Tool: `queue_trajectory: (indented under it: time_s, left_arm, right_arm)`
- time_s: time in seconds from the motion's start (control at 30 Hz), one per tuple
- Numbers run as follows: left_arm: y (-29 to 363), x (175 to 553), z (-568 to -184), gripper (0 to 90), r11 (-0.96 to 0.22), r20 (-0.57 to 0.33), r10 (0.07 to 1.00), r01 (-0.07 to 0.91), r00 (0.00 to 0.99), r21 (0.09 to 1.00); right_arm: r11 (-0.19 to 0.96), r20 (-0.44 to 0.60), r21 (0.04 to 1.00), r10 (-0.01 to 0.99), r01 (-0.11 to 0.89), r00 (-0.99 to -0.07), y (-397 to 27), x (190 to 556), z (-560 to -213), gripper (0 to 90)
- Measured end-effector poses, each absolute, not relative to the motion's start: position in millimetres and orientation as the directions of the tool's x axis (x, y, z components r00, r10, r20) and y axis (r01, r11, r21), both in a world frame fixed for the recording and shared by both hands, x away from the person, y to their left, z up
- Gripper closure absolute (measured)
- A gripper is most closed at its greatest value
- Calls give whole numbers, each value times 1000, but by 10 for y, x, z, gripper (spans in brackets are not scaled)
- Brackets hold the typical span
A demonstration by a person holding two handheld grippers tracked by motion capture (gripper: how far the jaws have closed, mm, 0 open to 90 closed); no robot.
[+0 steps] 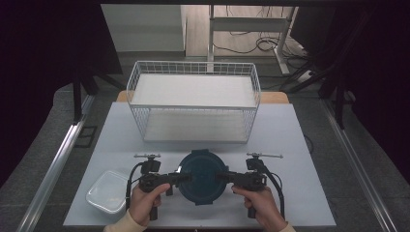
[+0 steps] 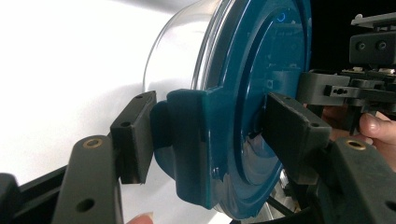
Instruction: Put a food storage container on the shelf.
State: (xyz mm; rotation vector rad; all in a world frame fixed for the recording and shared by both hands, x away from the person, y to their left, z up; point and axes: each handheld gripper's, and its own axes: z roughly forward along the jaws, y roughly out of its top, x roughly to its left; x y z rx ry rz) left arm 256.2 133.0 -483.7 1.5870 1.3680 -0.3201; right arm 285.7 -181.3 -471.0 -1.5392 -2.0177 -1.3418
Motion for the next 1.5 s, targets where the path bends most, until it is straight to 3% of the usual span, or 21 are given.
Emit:
queue_trajectory:
  time_s: [0.53, 1.5]
  left_arm:
    - [1361, 2653, -4467, 381, 168, -726, 580, 819, 368, 549]
    - [1321, 3072, -3668, 382, 155, -683, 592, 770, 429, 618]
  right_arm:
    - [60, 598, 598, 630, 799, -495, -1763, 3030, -4136, 403]
    - [43, 562, 674, 619, 738, -549, -1809, 3390, -3403, 404]
